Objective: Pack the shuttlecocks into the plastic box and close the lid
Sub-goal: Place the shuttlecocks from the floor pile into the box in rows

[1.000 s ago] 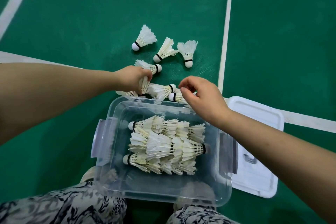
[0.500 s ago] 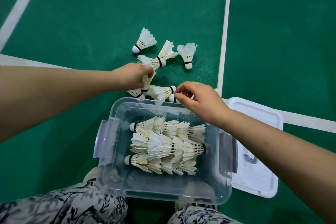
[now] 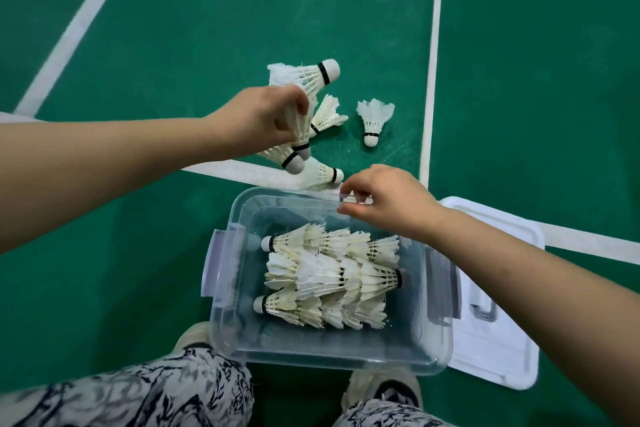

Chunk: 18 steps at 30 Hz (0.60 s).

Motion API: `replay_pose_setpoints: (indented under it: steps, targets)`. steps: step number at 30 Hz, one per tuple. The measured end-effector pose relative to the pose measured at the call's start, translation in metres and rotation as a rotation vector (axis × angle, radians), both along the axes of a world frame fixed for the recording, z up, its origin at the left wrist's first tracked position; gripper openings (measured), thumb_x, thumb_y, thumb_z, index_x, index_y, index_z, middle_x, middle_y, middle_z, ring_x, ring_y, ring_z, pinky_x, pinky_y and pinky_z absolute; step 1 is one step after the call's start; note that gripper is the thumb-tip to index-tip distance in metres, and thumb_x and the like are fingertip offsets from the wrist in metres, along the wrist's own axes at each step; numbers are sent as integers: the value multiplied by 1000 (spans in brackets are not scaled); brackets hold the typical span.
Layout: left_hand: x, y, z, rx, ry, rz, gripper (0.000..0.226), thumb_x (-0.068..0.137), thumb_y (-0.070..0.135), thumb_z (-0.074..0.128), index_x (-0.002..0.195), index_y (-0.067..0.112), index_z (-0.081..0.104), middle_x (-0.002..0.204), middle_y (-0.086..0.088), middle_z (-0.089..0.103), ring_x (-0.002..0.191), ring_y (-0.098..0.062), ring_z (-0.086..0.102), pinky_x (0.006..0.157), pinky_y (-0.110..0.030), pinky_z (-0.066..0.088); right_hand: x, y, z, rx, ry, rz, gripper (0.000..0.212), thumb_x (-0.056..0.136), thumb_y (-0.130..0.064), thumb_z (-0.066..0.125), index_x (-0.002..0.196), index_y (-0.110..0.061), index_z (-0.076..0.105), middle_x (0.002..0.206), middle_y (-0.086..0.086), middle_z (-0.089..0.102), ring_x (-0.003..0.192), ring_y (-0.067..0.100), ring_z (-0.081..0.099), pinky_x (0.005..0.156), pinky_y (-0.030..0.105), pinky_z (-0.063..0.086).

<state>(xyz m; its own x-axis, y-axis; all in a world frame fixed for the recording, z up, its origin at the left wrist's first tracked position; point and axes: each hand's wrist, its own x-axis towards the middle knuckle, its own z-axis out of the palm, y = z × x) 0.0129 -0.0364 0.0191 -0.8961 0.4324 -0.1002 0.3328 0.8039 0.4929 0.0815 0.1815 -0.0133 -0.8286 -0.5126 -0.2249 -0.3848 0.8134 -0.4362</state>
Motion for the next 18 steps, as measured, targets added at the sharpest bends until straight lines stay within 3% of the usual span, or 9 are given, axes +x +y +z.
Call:
replay_pose_setpoints:
  steps: [5, 8, 10, 14, 16, 18]
  targets:
    - [16, -4, 18, 72, 51, -14, 35, 75, 14, 72, 105, 13, 55, 91, 4, 53, 80, -17, 47, 66, -24, 33, -10, 6, 2, -10, 27, -106, 31, 87, -42, 58, 107, -20, 64, 86, -5, 59, 87, 16, 52, 71, 29, 40]
    - [26, -6, 29, 121, 56, 9, 33, 72, 17, 75, 100, 18, 57, 83, 11, 52, 75, -8, 45, 62, -8, 34, -7, 9, 2, -54, 5, -152, 29, 88, -41, 57, 107, -20, 62, 92, -4, 61, 91, 16, 53, 75, 31, 43]
    - [36, -7, 35, 156, 38, 7, 33, 70, 17, 76, 96, 23, 56, 76, 18, 51, 69, -3, 43, 63, -5, 35, -4, 10, 4, -116, 28, -194, 28, 89, -38, 56, 109, -19, 61, 95, -5, 59, 92, 13, 52, 80, 30, 43]
    - [63, -8, 37, 178, -46, -71, 39, 70, 15, 77, 89, 38, 51, 75, 20, 54, 74, 13, 51, 65, -5, 37, -5, 15, 17, -356, 3, -464, 18, 92, -27, 54, 105, -19, 62, 87, -5, 57, 80, 12, 51, 73, 25, 40]
    - [78, -7, 35, 172, -95, -107, 44, 69, 17, 78, 94, 37, 48, 77, 21, 54, 76, 16, 50, 67, -4, 38, -9, 13, 26, -543, -102, -622, 11, 93, -22, 51, 95, -21, 62, 79, -2, 60, 71, 9, 55, 69, 25, 44]
    - [95, -5, 34, 177, -156, -159, 43, 70, 23, 78, 94, 39, 47, 80, 24, 54, 79, 17, 50, 69, -4, 39, -10, 5, 37, -724, -288, -697, 19, 95, -16, 46, 86, -22, 60, 72, -2, 58, 57, 4, 54, 58, 20, 44]
